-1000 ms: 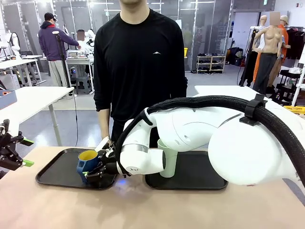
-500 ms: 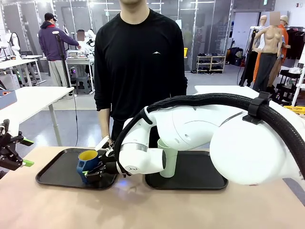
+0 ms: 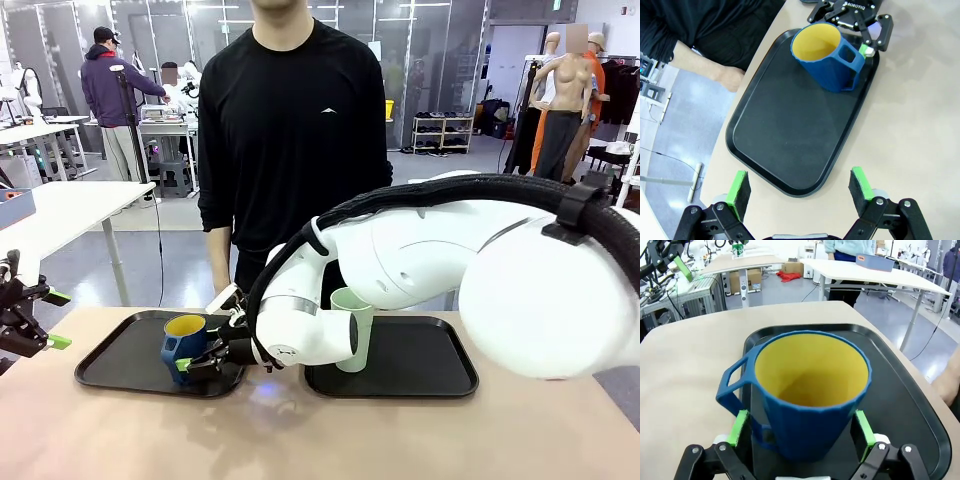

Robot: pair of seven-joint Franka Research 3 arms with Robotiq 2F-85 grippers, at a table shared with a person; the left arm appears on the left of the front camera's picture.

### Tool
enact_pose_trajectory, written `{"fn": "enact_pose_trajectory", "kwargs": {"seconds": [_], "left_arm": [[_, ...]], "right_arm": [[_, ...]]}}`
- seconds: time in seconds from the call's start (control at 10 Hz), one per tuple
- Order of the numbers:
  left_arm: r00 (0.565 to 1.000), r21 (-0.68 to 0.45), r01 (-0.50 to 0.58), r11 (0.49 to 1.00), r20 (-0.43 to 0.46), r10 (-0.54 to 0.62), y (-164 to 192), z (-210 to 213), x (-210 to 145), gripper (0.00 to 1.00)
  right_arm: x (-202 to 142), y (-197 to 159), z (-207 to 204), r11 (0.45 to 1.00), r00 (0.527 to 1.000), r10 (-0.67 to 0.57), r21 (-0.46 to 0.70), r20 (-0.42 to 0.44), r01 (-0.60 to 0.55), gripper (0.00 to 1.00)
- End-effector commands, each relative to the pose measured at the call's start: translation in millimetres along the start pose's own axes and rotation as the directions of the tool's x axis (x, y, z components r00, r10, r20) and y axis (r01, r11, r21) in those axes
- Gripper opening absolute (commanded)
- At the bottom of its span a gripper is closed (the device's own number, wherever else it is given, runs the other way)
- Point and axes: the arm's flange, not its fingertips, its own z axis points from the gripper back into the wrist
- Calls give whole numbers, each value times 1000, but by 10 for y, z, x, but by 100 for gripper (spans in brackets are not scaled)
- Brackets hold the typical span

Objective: Sort and store the cups by type.
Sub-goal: Pick up the Handle plastic cup and place it into the empty Flat Tray.

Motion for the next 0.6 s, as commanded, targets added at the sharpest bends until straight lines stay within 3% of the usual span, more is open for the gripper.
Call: {"fn": "enact_pose_trajectory", "kwargs": {"seconds": [0.0,0.5], "left_arm": [[1000,19,20,1000,-8,-20,-31,-16,-21,100],[1000,19,20,1000,-8,-20,-31,-16,-21,100]], "right_arm": [[-61,149,202,999,1000,2,-37,-25,-3,100],[-42,420,617,997,998,45,-67,-48,-48,100]]}}
